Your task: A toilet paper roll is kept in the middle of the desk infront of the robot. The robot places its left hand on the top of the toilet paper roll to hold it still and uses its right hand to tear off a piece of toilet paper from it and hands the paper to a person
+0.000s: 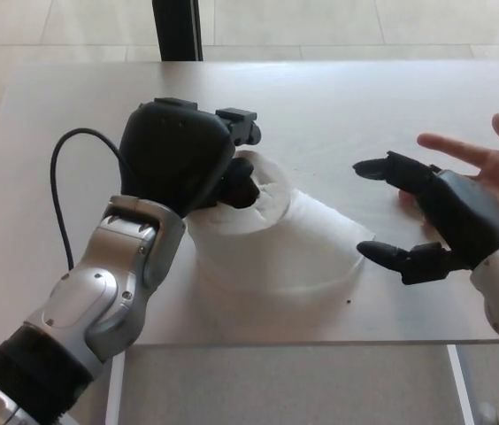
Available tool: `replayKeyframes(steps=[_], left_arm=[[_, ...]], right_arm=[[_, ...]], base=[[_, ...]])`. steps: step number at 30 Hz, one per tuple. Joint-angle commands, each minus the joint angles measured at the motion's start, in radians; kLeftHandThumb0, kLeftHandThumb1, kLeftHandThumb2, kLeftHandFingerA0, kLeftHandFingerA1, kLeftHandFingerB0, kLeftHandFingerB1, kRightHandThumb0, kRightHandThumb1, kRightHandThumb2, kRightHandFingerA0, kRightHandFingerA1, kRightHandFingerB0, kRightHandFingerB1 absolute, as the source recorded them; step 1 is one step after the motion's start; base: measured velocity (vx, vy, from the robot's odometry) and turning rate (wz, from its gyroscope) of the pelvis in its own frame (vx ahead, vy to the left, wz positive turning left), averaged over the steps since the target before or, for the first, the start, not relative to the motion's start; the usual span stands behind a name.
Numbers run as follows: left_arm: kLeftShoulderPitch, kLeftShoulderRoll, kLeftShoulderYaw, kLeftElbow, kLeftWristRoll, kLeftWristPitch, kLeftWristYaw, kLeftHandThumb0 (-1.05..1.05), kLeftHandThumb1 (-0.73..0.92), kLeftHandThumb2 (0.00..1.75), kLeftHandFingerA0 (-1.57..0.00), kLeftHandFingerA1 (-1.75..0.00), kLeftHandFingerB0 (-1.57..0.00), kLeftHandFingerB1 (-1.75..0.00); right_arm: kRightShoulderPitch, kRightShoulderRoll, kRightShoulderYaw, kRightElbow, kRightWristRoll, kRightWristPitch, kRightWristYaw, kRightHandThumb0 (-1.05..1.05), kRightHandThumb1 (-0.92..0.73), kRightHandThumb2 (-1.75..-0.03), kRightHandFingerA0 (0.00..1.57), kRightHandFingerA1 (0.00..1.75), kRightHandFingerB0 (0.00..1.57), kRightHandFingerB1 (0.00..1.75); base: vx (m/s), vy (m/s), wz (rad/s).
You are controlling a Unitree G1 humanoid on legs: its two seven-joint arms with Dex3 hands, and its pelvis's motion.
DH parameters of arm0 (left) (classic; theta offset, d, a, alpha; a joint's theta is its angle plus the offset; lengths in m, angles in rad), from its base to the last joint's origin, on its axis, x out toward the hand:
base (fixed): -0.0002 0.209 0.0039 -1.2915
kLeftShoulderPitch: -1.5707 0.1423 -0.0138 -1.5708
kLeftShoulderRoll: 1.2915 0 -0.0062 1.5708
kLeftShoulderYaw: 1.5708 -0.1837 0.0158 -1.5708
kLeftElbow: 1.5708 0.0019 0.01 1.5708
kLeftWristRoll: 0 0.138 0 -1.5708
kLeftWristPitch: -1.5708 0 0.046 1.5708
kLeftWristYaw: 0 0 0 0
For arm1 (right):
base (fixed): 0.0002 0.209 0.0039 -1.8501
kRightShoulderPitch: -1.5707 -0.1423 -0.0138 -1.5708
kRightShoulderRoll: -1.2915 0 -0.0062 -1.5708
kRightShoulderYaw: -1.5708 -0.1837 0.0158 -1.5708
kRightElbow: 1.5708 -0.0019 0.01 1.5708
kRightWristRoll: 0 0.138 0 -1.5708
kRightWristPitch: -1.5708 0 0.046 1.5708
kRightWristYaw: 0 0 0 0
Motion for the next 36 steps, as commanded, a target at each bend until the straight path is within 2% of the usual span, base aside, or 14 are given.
replayKeyframes(steps=[1,15,17,18,19,20,28,29,30,31,32,34,35,36], left_arm=[[0.025,-0.013,-0.006,0.026,0.031,-0.023,-0.002,-0.44,0.64,0.6,-0.86,-0.63,-0.8,-0.49],[-0.018,-0.118,0.007,0.057,0.036,-0.036,0.023,-0.37,0.57,0.69,-0.89,-0.73,-0.76,-0.54],[-0.019,-0.124,0.006,0.061,0.04,-0.035,0.026,-0.35,0.56,0.69,-0.91,-0.73,-0.76,-0.54],[-0.02,-0.135,0.003,0.072,0.037,-0.038,0.03,-0.37,0.42,0.95,-0.84,-0.81,-0.7,-0.71],[-0.021,-0.136,0.004,0.074,0.037,-0.039,0.03,-0.37,0.42,0.95,-0.84,-0.81,-0.7,-0.71],[-0.013,-0.142,-0.002,0.072,0.042,-0.027,0.022,-0.35,0.57,0.67,-0.9,-0.69,-0.76,-0.53],[0.02,-0.139,-0.007,0.056,0.061,-0.018,0.006,-0.38,0.59,0.6,-0.89,-0.65,-0.77,-0.53],[0.029,-0.137,-0.001,0.059,0.051,-0.024,0.008,-0.41,0.59,0.58,-0.89,-0.67,-0.77,-0.52],[0.03,-0.137,0.0,0.065,0.052,-0.022,0.007,-0.4,0.59,0.58,-0.9,-0.69,-0.77,-0.53],[0.031,-0.14,0.002,0.076,0.045,-0.035,0.027,-0.38,0.56,0.65,-0.9,-0.72,-0.78,-0.56],[0.035,-0.144,0.007,0.078,0.035,-0.04,0.031,-0.38,0.55,0.72,-0.9,-0.74,-0.78,-0.56],[0.038,-0.147,0.01,0.084,0.032,-0.044,0.047,-0.37,0.55,0.76,-0.91,-0.76,-0.8,-0.56],[0.039,-0.142,0.011,0.093,0.031,-0.066,0.074,-0.37,0.54,0.81,-0.91,-0.77,-0.8,-0.57],[0.035,-0.144,0.012,0.079,0.025,-0.053,0.036,-0.37,0.59,0.8,-0.86,-0.76,-0.75,-0.56]], right_arm=[[-0.013,-0.038,0.045,-0.028,-0.087,0.08,0.091,-0.91,-0.53,-0.79,0.0,0.03,0.06,0.2],[-0.061,-0.032,0.192,0.02,-0.164,0.136,0.232,-0.77,-0.43,-0.81,0.0,0.19,0.01,0.23],[-0.066,-0.025,0.2,0.025,-0.172,0.142,0.235,-0.81,-0.48,-0.83,0.0,0.15,0.1,0.18],[-0.074,-0.02,0.211,0.023,-0.181,0.14,0.24,-0.77,-0.44,-0.82,0.0,0.18,0.09,0.16],[-0.076,-0.019,0.213,0.023,-0.183,0.141,0.241,-0.77,-0.44,-0.82,0.0,0.18,0.09,0.16],[-0.076,-0.008,0.215,0.025,-0.186,0.152,0.237,-0.82,-0.45,-0.79,0.0,0.11,0.03,0.19],[-0.068,0.057,0.199,0.065,-0.253,0.167,0.107,-0.69,-0.41,-0.83,0.0,0.32,0.0,0.29],[-0.056,0.106,0.169,0.092,-0.256,0.178,0.005,-0.63,-0.68,-0.61,0.11,0.56,0.13,0.38],[-0.039,0.148,0.13,0.111,-0.23,0.149,-0.083,-0.52,-0.68,-0.6,0.44,0.86,0.28,0.46],[-0.029,0.169,0.107,0.12,-0.213,0.13,-0.122,-0.46,-0.71,-0.63,0.73,1.4,0.37,0.55],[-0.021,0.176,0.104,0.131,-0.222,0.097,-0.171,-0.45,-0.75,-0.68,0.9,1.71,0.49,0.92],[-0.012,0.183,0.102,0.135,-0.234,0.079,-0.201,-0.43,-0.76,-0.69,0.98,1.74,0.44,0.85],[0.007,0.191,0.104,0.137,-0.247,0.054,-0.257,-0.5,-0.66,-1.08,1.26,1.39,0.36,0.7],[0.01,0.197,0.096,0.134,-0.25,0.065,-0.264,-0.43,-0.78,-0.69,0.94,1.74,0.33,0.62]], base=[[0.0,0.0,0.0],[0.0,0.0,0.0],[0.0,0.0,0.0],[0.0,0.0,0.0],[0.0,0.0,0.0],[0.0,0.0,0.0],[0.0,0.0,0.0],[0.0,0.0,0.0],[0.0,0.0,0.0],[0.0,0.0,0.0],[0.0,0.0,0.0],[0.0,0.0,0.0],[0.0,0.0,0.0],[0.0,0.0,0.0]])
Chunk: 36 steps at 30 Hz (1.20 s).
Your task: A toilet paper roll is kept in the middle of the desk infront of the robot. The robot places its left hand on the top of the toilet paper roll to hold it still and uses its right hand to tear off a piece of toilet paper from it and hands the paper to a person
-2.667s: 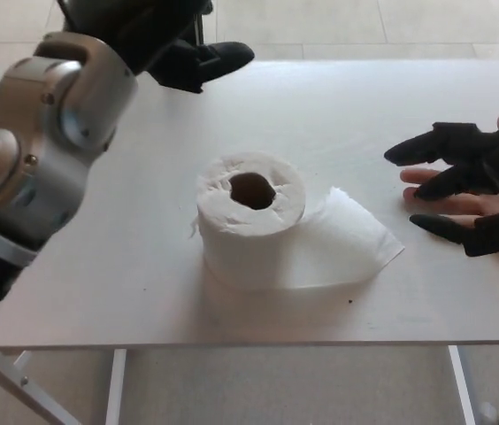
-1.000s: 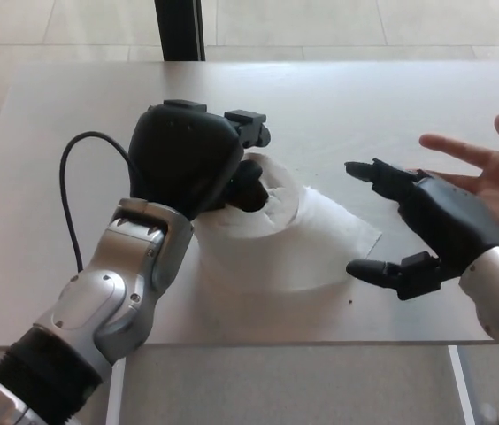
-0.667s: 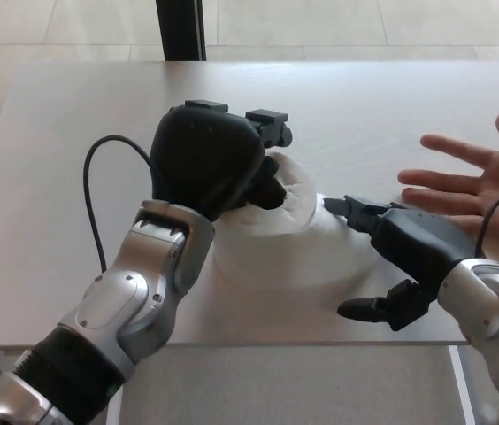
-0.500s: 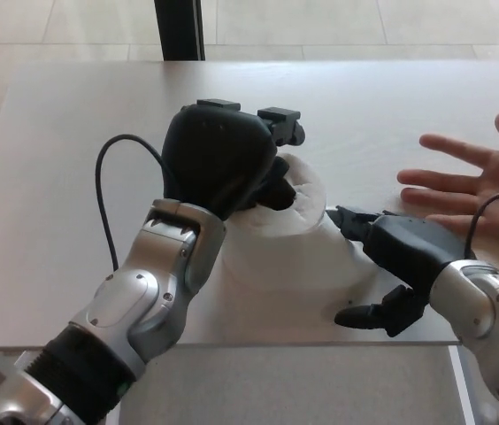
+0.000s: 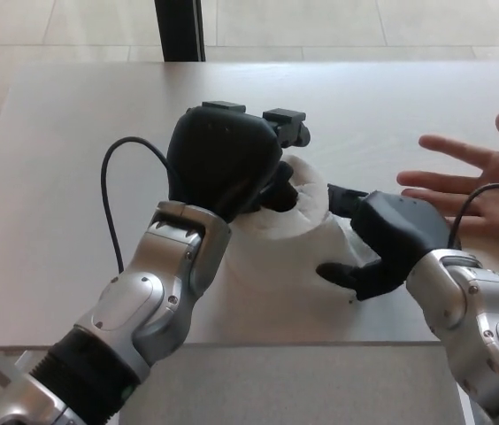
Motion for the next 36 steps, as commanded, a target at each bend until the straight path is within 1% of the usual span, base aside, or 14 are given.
replayKeyframes(steps=[1,5,7,9,13,14,17,18,19,20,21,27,34,36], left_arm=[[0.045,0.005,0.005,0.035,-0.001,-0.039,0.042,-0.35,0.56,0.8,-0.88,-0.72,-0.78,-0.55],[0.037,0.005,0.017,0.043,-0.005,-0.05,0.069,-0.29,0.6,0.76,-0.86,-0.74,-0.74,-0.55],[0.043,0.003,0.025,0.04,-0.017,-0.055,0.074,-0.29,0.61,0.77,-0.86,-0.76,-0.71,-0.55],[0.046,0.008,0.03,0.038,-0.02,-0.061,0.078,-0.3,0.6,0.76,-0.85,-0.78,-0.71,-0.56],[0.051,0.011,0.033,0.052,-0.009,-0.048,0.077,-0.33,0.59,0.79,-0.85,-0.75,-0.71,-0.54],[0.054,0.008,0.039,0.055,-0.014,-0.045,0.075,-0.32,0.6,0.75,-0.86,-0.73,-0.7,-0.54],[0.059,0.004,0.047,0.065,-0.015,-0.045,0.085,-0.33,0.6,0.75,-0.85,-0.72,-0.7,-0.54],[0.058,0.005,0.047,0.073,-0.012,-0.048,0.091,-0.32,0.6,0.74,-0.84,-0.72,-0.7,-0.54],[0.058,0.004,0.048,0.079,-0.013,-0.052,0.097,-0.33,0.6,0.75,-0.83,-0.72,-0.7,-0.55],[0.058,0.003,0.049,0.083,-0.012,-0.054,0.101,-0.33,0.6,0.75,-0.83,-0.71,-0.7,-0.55],[0.06,0.003,0.051,0.082,-0.012,-0.05,0.096,-0.33,0.61,0.74,-0.83,-0.7,-0.69,-0.54],[0.074,-0.004,0.075,0.093,-0.027,-0.044,0.102,-0.33,0.61,0.73,-0.84,-0.75,-0.71,-0.57],[0.081,-0.006,0.084,0.106,-0.034,-0.047,0.105,-0.34,0.6,0.74,-0.83,-0.77,-0.73,-0.58],[0.081,-0.011,0.087,0.113,-0.037,-0.047,0.11,-0.34,0.6,0.74,-0.83,-0.76,-0.73,-0.57]], right_arm=[[0.075,0.078,-0.029,0.062,-0.075,-0.023,-0.315,-0.36,-0.7,-0.69,0.94,1.63,0.57,1.05],[0.081,0.073,-0.036,0.078,-0.076,-0.039,-0.33,-0.37,-0.75,-0.67,0.9,1.72,0.72,1.18],[0.095,0.072,-0.039,0.081,-0.075,-0.041,-0.338,-0.44,-0.65,-0.74,1.06,1.65,0.83,1.13],[0.1,0.076,-0.041,0.083,-0.075,-0.036,-0.34,-0.37,-0.75,-0.67,0.94,1.75,0.76,1.16],[0.109,0.079,-0.059,0.099,-0.053,-0.066,-0.354,-0.36,-0.76,-0.62,0.91,1.75,0.75,1.07],[0.113,0.08,-0.063,0.097,-0.047,-0.077,-0.358,-0.37,-0.75,-0.63,0.91,1.75,0.77,0.88],[0.12,0.089,-0.075,0.092,-0.037,-0.092,-0.367,-0.32,-0.71,-0.66,0.92,1.75,0.81,0.78],[0.123,0.092,-0.079,0.09,-0.034,-0.096,-0.368,-0.3,-0.72,-0.73,0.89,1.73,0.78,1.0],[0.128,0.093,-0.084,0.089,-0.029,-0.11,-0.374,-0.3,-0.63,-0.82,1.1,1.63,0.83,1.11],[0.131,0.095,-0.089,0.089,-0.026,-0.118,-0.377,-0.24,-0.69,-0.89,0.91,1.71,0.77,1.22],[0.138,0.098,-0.098,0.092,-0.012,-0.144,-0.388,-0.22,-0.67,-1.01,0.89,1.75,0.74,1.5],[0.182,0.18,-0.208,0.106,0.129,-0.266,-0.433,-0.21,-0.52,-1.29,0.94,1.75,0.76,1.57],[0.184,0.233,-0.265,0.113,0.168,-0.386,-0.473,-0.22,-0.47,-1.4,0.93,1.75,0.76,1.59],[0.176,0.239,-0.27,0.114,0.176,-0.412,-0.476,-0.22,-0.51,-1.3,0.9,1.75,0.73,1.65]], base=[[0.0,0.0,0.0],[0.0,0.0,0.0],[0.0,0.0,0.0],[0.0,0.0,0.0],[0.0,0.0,0.0],[0.0,0.0,0.0],[0.0,0.0,0.0],[0.0,0.0,0.0],[0.0,0.0,0.0],[0.0,0.0,0.0],[0.0,0.0,0.0],[0.0,0.0,0.0],[0.0,0.0,0.0],[0.0,0.0,0.0]])
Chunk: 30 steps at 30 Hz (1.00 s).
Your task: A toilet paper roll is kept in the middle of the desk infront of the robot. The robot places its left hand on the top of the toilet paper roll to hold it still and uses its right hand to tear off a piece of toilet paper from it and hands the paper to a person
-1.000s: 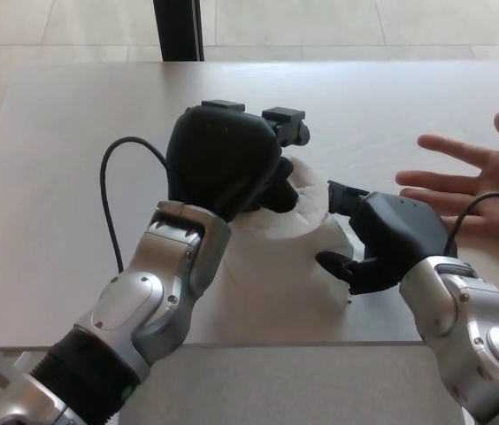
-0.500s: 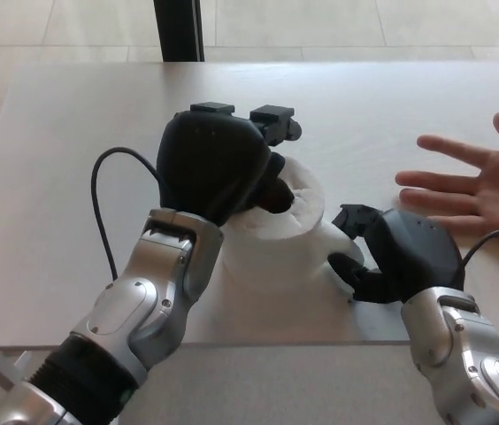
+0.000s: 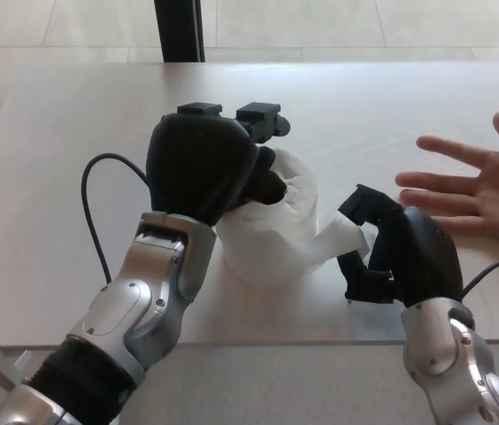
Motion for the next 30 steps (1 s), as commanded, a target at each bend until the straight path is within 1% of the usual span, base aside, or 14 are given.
replayKeyframes(steps=[1,3,6,8,9,10,15,17,20,22,24,25,27,30], left_arm=[[0.044,0.003,0.009,0.048,-0.019,0.004,-0.015,-0.34,0.6,0.74,-0.83,-0.76,-0.73,-0.57],[0.044,-0.004,0.015,0.055,-0.029,-0.012,-0.001,-0.33,0.58,0.77,-0.85,-0.75,-0.74,-0.58],[0.044,-0.014,0.005,0.06,-0.006,0.003,0.012,-0.31,0.58,0.84,-0.84,-0.75,-0.74,-0.58],[0.044,-0.015,0.005,0.062,-0.001,0.004,0.015,-0.31,0.58,0.84,-0.84,-0.75,-0.74,-0.58],[0.045,-0.019,-0.002,0.07,0.017,0.018,0.036,-0.27,0.59,0.87,-0.85,-0.78,-0.75,-0.59],[0.049,-0.02,-0.002,0.066,0.024,0.029,0.04,-0.25,0.56,0.9,-0.85,-0.78,-0.76,-0.6],[0.057,-0.018,-0.01,0.071,0.047,0.061,0.041,-0.22,0.58,0.87,-0.86,-0.73,-0.76,-0.58],[0.06,-0.01,-0.021,0.081,0.063,0.067,0.038,-0.24,0.58,0.8,-0.88,-0.8,-0.77,-0.61],[0.062,0.003,-0.033,0.086,0.07,0.056,0.033,-0.25,0.56,0.76,-0.92,-0.81,-0.77,-0.6],[0.064,0.013,-0.043,0.091,0.08,0.046,0.039,-0.25,0.55,0.75,-0.91,-0.81,-0.76,-0.59],[0.061,0.028,-0.06,0.099,0.098,0.038,0.042,-0.27,0.55,0.75,-0.9,-0.79,-0.76,-0.59],[0.06,0.031,-0.064,0.102,0.102,0.035,0.044,-0.28,0.55,0.75,-0.91,-0.8,-0.76,-0.6],[0.061,0.045,-0.086,0.112,0.119,0.025,0.055,-0.31,0.57,0.71,-0.92,-0.85,-0.78,-0.61],[0.064,0.053,-0.099,0.114,0.12,0.024,0.062,-0.32,0.58,0.75,-0.88,-0.84,-0.75,-0.62]], right_arm=[[0.002,0.02,-0.042,0.01,0.086,-0.16,-0.07,-0.22,-0.51,-1.3,0.9,1.75,0.73,1.65],[-0.005,0.058,-0.066,-0.008,0.112,-0.136,-0.07,-0.26,-0.51,-1.27,0.91,1.75,0.75,1.63],[-0.02,0.137,-0.128,-0.059,0.176,-0.055,-0.055,-0.24,-0.49,-1.26,0.92,1.75,0.74,1.69],[-0.02,0.153,-0.141,-0.065,0.174,-0.046,-0.045,-0.24,-0.49,-1.26,0.92,1.75,0.74,1.69],[-0.034,0.172,-0.168,-0.082,0.194,-0.03,-0.052,-0.15,-0.43,-1.41,0.94,1.75,0.78,1.6],[-0.039,0.177,-0.176,-0.077,0.193,-0.041,-0.056,-0.15,-0.41,-1.44,0.95,1.75,0.8,1.6],[-0.056,0.214,-0.235,-0.075,0.255,-0.056,-0.055,-0.18,-0.42,-1.46,0.98,1.75,0.86,1.59],[-0.073,0.239,-0.279,-0.096,0.315,-0.02,-0.044,-0.19,-0.48,-1.34,1.04,1.75,0.87,1.54],[-0.088,0.258,-0.317,-0.115,0.38,-0.009,-0.036,-0.21,-0.39,-1.4,1.04,1.75,0.85,1.58],[-0.094,0.253,-0.322,-0.118,0.388,-0.014,-0.033,-0.21,-0.4,-1.39,1.04,1.75,0.84,1.58],[-0.102,0.26,-0.34,-0.122,0.418,-0.019,-0.037,-0.17,-0.41,-1.41,1.05,1.75,0.87,1.51],[-0.104,0.263,-0.344,-0.123,0.428,-0.017,-0.037,-0.2,-0.37,-1.42,1.05,1.75,0.86,1.58],[-0.114,0.276,-0.368,-0.133,0.464,0.015,-0.04,-0.21,-0.35,-1.43,1.06,1.75,0.88,1.58],[-0.121,0.286,-0.391,-0.152,0.505,0.055,-0.04,-0.21,-0.39,-1.36,1.07,1.75,0.85,1.61]], base=[[0.0,0.0,0.0],[0.0,0.0,0.0],[0.0,0.0,0.0],[0.0,0.0,0.0],[0.0,0.0,0.0],[0.0,0.0,0.0],[0.0,0.0,0.0],[0.0,0.0,0.0],[0.0,0.0,0.0],[0.0,0.0,0.0],[0.0,0.0,0.0],[0.0,0.0,0.0],[0.0,0.0,0.0],[0.0,0.0,0.0]])
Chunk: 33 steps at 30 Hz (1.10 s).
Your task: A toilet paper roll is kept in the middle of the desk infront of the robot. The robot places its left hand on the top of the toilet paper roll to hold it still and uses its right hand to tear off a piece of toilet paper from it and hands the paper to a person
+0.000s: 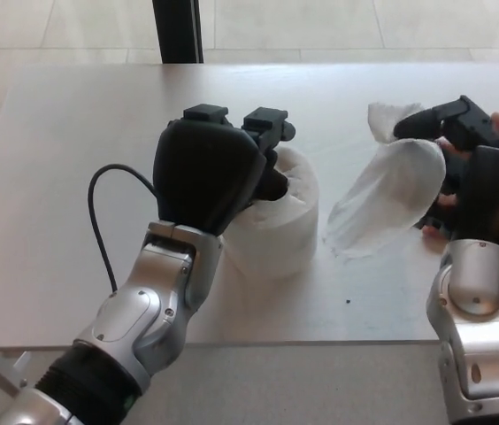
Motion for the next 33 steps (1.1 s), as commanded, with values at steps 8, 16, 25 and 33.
replayKeyframes(steps=[8,16,25,33], left_arm=[[0.088,0.042,-0.034,0.063,0.036,0.039,-0.038,-0.28,0.58,0.72,-0.87,-0.85,-0.74,-0.61],[0.114,0.062,-0.024,0.056,0.032,0.016,-0.02,-0.28,0.54,0.79,-0.87,-0.84,-0.74,-0.62],[0.133,0.085,0.002,0.005,0.016,0.021,-0.058,-0.26,0.51,0.8,-0.88,-0.85,-0.72,-0.58],[0.16,0.113,0.011,-0.035,0.01,0.015,-0.071,-0.27,0.53,0.78,-0.87,-0.84,-0.73,-0.59]], right_arm=[[-0.055,0.088,-0.099,-0.073,0.234,0.13,-0.02,-0.18,-0.41,-1.32,1.09,1.75,0.89,1.53],[-0.154,-0.173,-0.057,-0.044,0.08,0.12,0.077,-0.18,-0.3,-1.41,0.95,1.72,0.89,1.53],[-0.167,-0.63,0.089,0.099,-0.155,0.029,0.2,-0.15,-0.53,-1.09,0.92,1.59,0.84,1.32],[-0.183,-0.874,0.213,0.232,-0.288,-0.112,0.157,-0.15,-0.59,-0.9,0.87,1.75,0.73,1.52]], base=[[0.0,0.0,0.0],[0.0,0.0,0.0],[0.0,0.0,0.0],[0.0,0.0,0.0]])
